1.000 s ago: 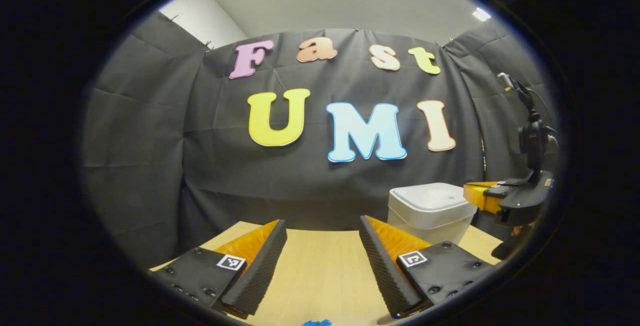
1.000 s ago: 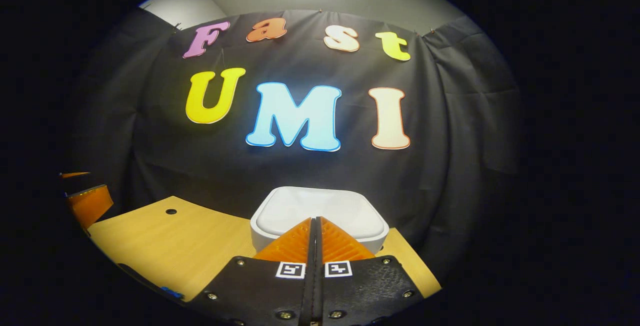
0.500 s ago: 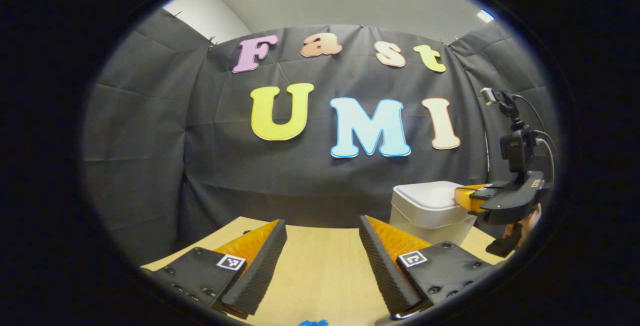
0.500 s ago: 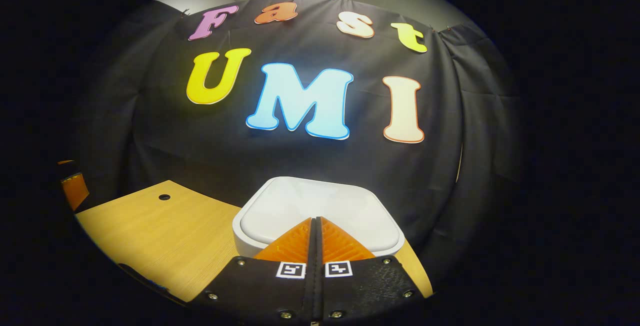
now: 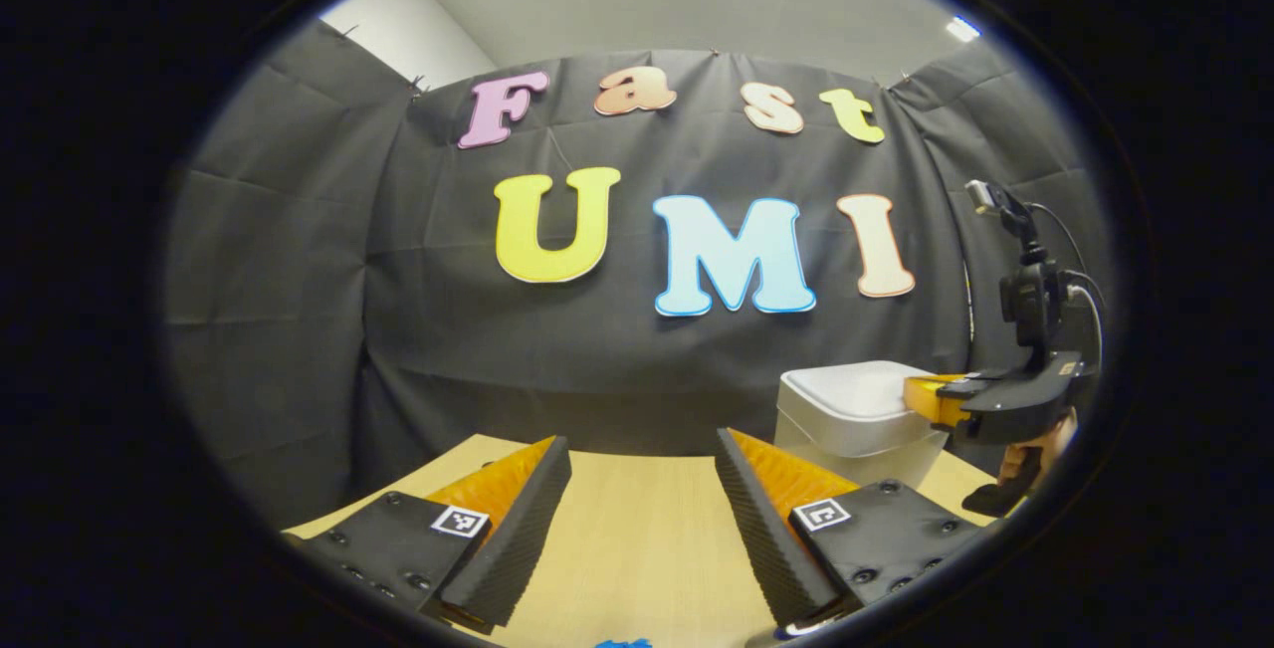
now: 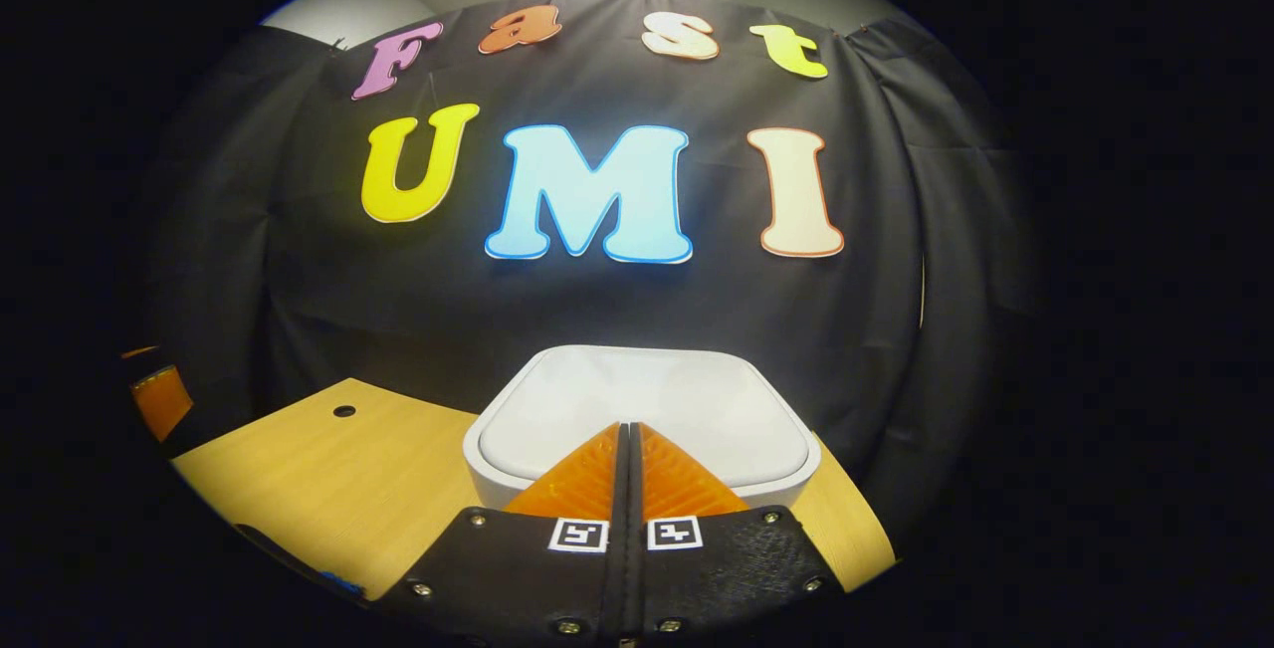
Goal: Press the lid of the desktop garbage bin to open it, pick up the crumpled paper on the desktop and throw it into the bin, then pick up the pop can on the desktop and drop it into the bin, and finally close the garbage bin lid.
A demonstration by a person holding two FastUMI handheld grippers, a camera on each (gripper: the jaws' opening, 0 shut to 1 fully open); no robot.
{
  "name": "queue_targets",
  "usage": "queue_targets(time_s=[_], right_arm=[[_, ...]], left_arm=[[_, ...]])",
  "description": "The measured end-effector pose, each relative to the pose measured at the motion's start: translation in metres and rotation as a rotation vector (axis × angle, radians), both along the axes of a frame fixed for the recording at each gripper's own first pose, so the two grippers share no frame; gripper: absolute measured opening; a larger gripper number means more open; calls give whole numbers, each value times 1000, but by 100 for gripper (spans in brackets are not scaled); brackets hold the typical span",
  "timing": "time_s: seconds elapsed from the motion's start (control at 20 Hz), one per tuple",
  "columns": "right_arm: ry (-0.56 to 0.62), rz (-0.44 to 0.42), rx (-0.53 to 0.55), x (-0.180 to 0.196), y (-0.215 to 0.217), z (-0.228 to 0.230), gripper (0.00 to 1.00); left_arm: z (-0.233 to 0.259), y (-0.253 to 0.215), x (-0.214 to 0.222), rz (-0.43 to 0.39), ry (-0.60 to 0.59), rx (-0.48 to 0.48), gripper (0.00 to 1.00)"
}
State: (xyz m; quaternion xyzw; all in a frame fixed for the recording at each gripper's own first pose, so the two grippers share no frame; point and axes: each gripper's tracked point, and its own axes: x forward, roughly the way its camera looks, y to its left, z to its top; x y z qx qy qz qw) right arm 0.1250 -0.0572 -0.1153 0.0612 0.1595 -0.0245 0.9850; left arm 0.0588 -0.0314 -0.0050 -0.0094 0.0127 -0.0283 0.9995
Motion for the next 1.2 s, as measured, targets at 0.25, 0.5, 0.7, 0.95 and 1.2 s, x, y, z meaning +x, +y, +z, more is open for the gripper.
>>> queue_targets(time_s=[0.25,0.5,0.7,0.95,1.2], right_arm=[[-78,-18,19,8,-10,36,0],[-190,-26,-59,24,-19,88,0],[-235,-44,-98,35,-30,110,0],[-256,-47,-107,31,-31,126,0],[-259,-56,-85,10,-23,126,0]], left_arm=[[6,2,-8,9,-12,8,98],[14,6,-17,23,-31,12,98],[10,9,-19,33,-24,-13,98],[7,17,-24,44,-23,-7,98],[4,26,-27,50,-21,-1,98]])
